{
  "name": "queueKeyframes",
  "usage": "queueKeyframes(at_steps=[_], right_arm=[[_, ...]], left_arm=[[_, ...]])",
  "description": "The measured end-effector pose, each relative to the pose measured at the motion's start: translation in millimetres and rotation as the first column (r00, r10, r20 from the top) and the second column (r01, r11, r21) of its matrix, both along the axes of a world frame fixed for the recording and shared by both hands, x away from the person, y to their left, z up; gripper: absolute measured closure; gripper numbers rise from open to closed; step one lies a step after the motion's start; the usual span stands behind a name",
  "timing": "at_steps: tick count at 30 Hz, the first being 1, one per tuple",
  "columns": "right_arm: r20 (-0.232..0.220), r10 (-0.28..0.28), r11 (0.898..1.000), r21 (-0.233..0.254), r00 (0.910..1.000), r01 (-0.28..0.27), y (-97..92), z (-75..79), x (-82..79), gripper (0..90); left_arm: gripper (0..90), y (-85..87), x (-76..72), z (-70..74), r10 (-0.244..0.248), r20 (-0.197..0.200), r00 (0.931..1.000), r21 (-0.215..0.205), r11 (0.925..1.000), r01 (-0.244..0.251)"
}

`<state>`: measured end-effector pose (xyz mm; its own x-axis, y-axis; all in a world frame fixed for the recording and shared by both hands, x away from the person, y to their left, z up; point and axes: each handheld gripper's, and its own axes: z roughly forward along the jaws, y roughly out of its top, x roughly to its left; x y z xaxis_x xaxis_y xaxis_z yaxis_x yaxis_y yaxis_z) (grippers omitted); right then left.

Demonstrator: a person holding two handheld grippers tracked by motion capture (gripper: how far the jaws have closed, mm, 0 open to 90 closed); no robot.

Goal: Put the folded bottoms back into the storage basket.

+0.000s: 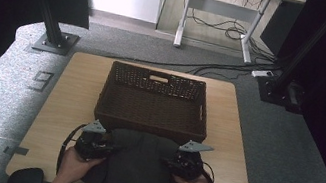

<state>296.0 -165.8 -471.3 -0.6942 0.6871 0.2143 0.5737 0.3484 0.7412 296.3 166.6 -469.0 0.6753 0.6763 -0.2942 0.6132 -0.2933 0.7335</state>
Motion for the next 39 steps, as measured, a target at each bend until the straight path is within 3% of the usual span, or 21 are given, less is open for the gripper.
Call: queueKeyframes(at_steps=[22,39], right_arm=[[0.064,0.009,1.000,0.026,0.9979,-0.010,-8.8,40.2,0.5,67.0],[0.115,0.011,0.999,0.042,0.9933,-0.016,-14.0,80.0,6.3,66.9]], left_arm=[[67.6,-3.9,2.4,40.3,-0.025,0.050,0.9984,-0.029,0.9992,0.026],[67.5,-5.5,10.8,80.0,-0.038,0.100,0.9943,-0.039,0.9984,0.042]])
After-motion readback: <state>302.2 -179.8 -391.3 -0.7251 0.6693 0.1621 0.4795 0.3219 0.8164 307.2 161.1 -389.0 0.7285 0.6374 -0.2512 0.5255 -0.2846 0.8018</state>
